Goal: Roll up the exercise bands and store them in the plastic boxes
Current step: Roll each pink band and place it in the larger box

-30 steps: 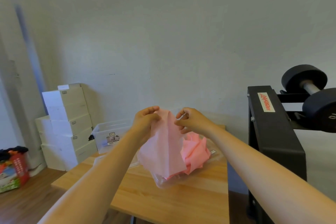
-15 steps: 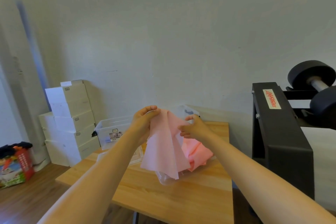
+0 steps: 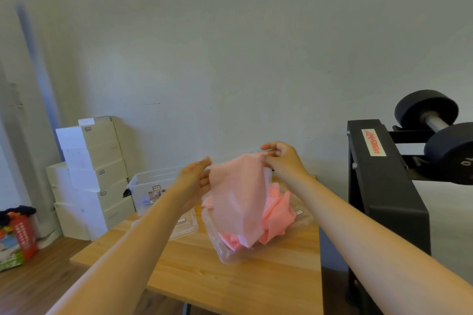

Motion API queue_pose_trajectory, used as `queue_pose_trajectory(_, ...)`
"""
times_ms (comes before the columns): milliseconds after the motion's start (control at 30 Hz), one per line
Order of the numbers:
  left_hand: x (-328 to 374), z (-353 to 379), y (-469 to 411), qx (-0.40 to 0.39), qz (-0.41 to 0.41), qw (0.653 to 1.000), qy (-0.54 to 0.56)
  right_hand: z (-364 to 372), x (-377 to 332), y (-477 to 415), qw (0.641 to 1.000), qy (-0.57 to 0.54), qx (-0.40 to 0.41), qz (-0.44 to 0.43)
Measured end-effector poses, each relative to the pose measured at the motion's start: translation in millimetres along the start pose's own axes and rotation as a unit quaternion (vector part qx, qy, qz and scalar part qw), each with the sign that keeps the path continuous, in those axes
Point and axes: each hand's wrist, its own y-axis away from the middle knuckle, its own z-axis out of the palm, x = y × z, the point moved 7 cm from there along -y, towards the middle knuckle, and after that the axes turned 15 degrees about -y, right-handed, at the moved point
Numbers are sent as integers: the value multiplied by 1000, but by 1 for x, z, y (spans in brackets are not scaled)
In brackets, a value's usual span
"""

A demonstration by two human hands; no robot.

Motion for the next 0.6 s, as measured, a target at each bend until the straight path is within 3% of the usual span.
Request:
queue_pose_trajectory(133,-10,23,11,-81,-58,994,-39,3,-21,0,999,-5,-10,-34)
queue_pose_trajectory(333,-5,39,15,-104,-23,993,-56,3,-31,5,997,25,-30,-60)
queue_pose_trajectory(600,-5,29,19,-36,-69,997,28,-3,-39,10,996,36,-24,-80)
